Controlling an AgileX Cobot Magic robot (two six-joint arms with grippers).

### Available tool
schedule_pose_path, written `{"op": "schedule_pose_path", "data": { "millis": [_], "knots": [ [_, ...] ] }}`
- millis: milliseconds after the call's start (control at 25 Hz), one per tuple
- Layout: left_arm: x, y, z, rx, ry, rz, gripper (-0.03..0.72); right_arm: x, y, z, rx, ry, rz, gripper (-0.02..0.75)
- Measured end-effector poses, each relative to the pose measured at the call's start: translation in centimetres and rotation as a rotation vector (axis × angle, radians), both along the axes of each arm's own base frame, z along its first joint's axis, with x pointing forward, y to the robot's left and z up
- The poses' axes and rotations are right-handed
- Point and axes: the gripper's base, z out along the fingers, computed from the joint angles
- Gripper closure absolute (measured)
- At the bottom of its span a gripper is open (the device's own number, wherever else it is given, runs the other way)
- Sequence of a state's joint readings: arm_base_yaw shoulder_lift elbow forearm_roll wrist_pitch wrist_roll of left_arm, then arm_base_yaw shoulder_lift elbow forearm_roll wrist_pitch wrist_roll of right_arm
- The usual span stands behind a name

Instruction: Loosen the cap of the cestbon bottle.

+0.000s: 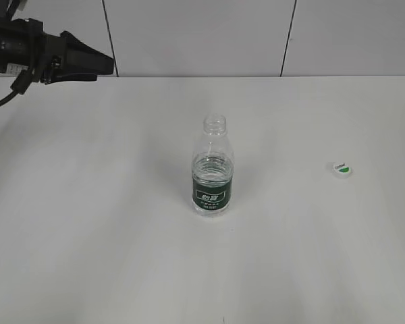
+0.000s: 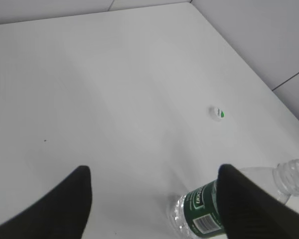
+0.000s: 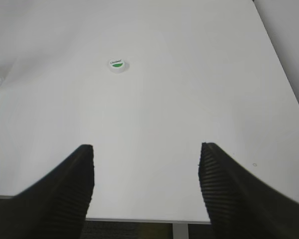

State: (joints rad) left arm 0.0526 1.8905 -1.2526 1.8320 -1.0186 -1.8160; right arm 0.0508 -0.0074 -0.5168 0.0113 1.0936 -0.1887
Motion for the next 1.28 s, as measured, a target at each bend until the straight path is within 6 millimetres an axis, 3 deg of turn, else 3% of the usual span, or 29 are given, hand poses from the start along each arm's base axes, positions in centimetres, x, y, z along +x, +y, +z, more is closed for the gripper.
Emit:
{"op": "schedule_pose_path", "data": {
  "millis": [280, 480, 720, 920, 1080, 1280],
  "knots": [
    [0.5, 0.0, 0.4, -0.055, -0.007, 0.065, 0.208, 0.0, 0.0, 0.0, 0.000, 0.000, 0.000, 0.234],
    [0.9, 0.4, 0.4, 0.006, -0.033, 0.149, 0.208, 0.0, 0.0, 0.0, 0.000, 0.000, 0.000, 0.234],
    [0.9, 0.6, 3.3, 0.187, -0.186, 0.436, 0.208, 0.0, 0.0, 0.0, 0.000, 0.000, 0.000, 0.234],
    [0.0, 1.0, 5.5, 0.243, -0.259, 0.653, 0.208, 0.0, 0.0, 0.0, 0.000, 0.000, 0.000, 0.234],
    [-1.4, 1.6, 5.1, 0.322, -0.275, 0.812, 0.208, 0.0, 0.0, 0.0, 0.000, 0.000, 0.000, 0.234],
    [-2.9, 1.7, 4.3, 0.338, -0.244, 0.827, 0.208, 0.0, 0.0, 0.0, 0.000, 0.000, 0.000, 0.234]
  ]
}}
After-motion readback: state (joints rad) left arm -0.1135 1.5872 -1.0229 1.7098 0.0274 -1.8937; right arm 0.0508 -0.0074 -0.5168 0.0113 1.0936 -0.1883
